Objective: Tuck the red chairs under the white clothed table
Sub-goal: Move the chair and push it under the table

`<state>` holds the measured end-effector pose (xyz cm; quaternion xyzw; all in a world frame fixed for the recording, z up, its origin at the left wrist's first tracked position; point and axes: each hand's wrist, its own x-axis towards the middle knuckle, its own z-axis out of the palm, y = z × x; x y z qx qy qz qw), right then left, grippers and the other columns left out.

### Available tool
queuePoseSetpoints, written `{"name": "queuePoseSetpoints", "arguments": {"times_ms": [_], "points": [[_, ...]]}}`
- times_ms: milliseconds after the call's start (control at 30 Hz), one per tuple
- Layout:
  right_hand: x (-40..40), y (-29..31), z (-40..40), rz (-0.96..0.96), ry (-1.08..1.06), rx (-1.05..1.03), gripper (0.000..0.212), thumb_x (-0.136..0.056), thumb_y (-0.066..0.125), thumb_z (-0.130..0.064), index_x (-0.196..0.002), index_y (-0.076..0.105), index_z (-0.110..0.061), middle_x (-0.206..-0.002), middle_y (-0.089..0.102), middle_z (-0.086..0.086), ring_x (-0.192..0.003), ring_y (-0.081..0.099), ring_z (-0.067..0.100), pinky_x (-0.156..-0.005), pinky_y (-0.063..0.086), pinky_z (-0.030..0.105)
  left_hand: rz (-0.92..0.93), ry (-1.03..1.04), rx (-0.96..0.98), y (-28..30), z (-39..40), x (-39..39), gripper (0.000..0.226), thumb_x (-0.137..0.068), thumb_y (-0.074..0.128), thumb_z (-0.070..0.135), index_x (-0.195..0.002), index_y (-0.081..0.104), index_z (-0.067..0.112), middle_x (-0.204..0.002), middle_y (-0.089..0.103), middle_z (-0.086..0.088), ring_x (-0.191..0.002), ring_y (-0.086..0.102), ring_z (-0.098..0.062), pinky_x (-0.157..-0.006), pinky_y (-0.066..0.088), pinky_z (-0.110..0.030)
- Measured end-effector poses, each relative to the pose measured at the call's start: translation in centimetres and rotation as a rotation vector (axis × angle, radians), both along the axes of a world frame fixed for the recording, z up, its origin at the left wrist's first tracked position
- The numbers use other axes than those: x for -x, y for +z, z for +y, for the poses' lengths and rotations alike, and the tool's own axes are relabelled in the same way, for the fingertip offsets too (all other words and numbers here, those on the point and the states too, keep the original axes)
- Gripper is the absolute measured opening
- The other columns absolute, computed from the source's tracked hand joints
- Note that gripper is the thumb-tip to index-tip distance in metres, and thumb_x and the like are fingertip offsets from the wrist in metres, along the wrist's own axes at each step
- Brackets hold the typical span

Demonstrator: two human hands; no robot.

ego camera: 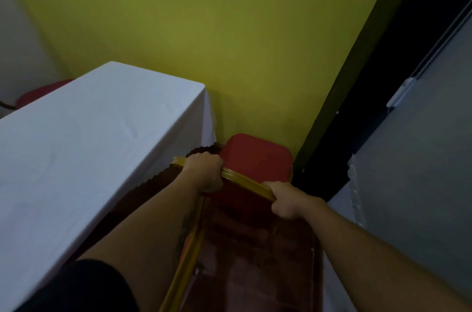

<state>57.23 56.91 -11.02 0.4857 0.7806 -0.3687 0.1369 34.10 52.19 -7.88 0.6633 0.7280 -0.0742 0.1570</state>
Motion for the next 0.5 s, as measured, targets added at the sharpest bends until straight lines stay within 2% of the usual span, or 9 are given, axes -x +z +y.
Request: {"name": "queuePoseSetpoints", "arguments": {"times_ms": [33, 167, 233, 333, 433, 500], "points": [[0.1, 0.1, 0.3, -0.007, 0.016, 0.003, 0.059, -0.088, 0.057, -0.011, -0.141, 0.056, -0.036, -0.125, 0.064, 0.003, -0.111, 0.062, 0.024, -0.096, 0.055, 0.039, 0.018, 0.000, -0.008, 0.1, 0.3, 0.0, 0.020, -0.078, 0.060, 0.024, -0.096, 0.069, 0.021, -0.090, 0.067, -0.001, -0.082, 0.064, -0.022, -0.072, 0.049, -0.036], [-0.6, 0.4, 1.0, -0.053, 0.051, -0.025, 0.062, -0.087, 0.056, -0.012, -0.141, 0.058, -0.042, -0.131, 0.062, 0.003, -0.117, 0.060, 0.027, -0.101, 0.053, 0.043, 0.039, -0.014, 0.035, 0.4, 0.7, -1.4, 0.017, -0.080, 0.058, 0.024, -0.093, 0.067, 0.019, -0.084, 0.062, 0.001, -0.078, 0.058, -0.022, -0.075, 0.043, -0.038], [-1.7, 0.5, 1.0, -0.064, 0.060, -0.035, 0.064, -0.089, 0.054, -0.006, -0.142, 0.059, -0.042, -0.132, 0.062, 0.003, -0.117, 0.061, 0.027, -0.098, 0.054, 0.042, 0.017, -0.011, 0.074, 0.5, 0.5, -2.6, 0.012, -0.081, 0.058, 0.024, -0.090, 0.062, 0.017, -0.082, 0.059, 0.000, -0.079, 0.057, -0.023, -0.076, 0.046, -0.038], [-3.5, 0.7, 1.5, -0.096, 0.070, -0.074, 0.067, -0.090, 0.053, 0.000, -0.141, 0.060, -0.043, -0.128, 0.062, 0.002, -0.110, 0.063, 0.025, -0.091, 0.057, 0.040, -0.045, 0.021, 0.105, 0.2, -0.2, -4.5, 0.016, -0.079, 0.060, 0.027, -0.092, 0.060, 0.018, -0.091, 0.062, -0.003, -0.086, 0.060, -0.025, -0.082, 0.055, -0.040], [-5.0, 1.0, 2.3, -0.150, 0.078, -0.146, 0.052, -0.088, 0.055, -0.002, -0.123, 0.069, -0.039, -0.115, 0.061, 0.005, -0.101, 0.063, 0.028, -0.078, 0.053, 0.037, -0.102, 0.067, 0.063, -0.3, -0.9, -6.3, 0.034, -0.072, 0.061, 0.029, -0.103, 0.068, 0.018, -0.103, 0.068, -0.005, -0.096, 0.066, -0.030, -0.079, 0.054, -0.037], [-5.9, 1.3, 2.9, -0.199, 0.074, -0.204, 0.040, -0.088, 0.055, -0.004, -0.110, 0.068, -0.035, -0.107, 0.056, 0.005, -0.094, 0.059, 0.028, -0.075, 0.048, 0.037, -0.161, 0.105, 0.043, -0.5, -1.4, -7.2, 0.040, -0.070, 0.062, 0.031, -0.108, 0.069, 0.020, -0.103, 0.067, -0.005, -0.095, 0.066, -0.030, -0.080, 0.055, -0.038]]}}
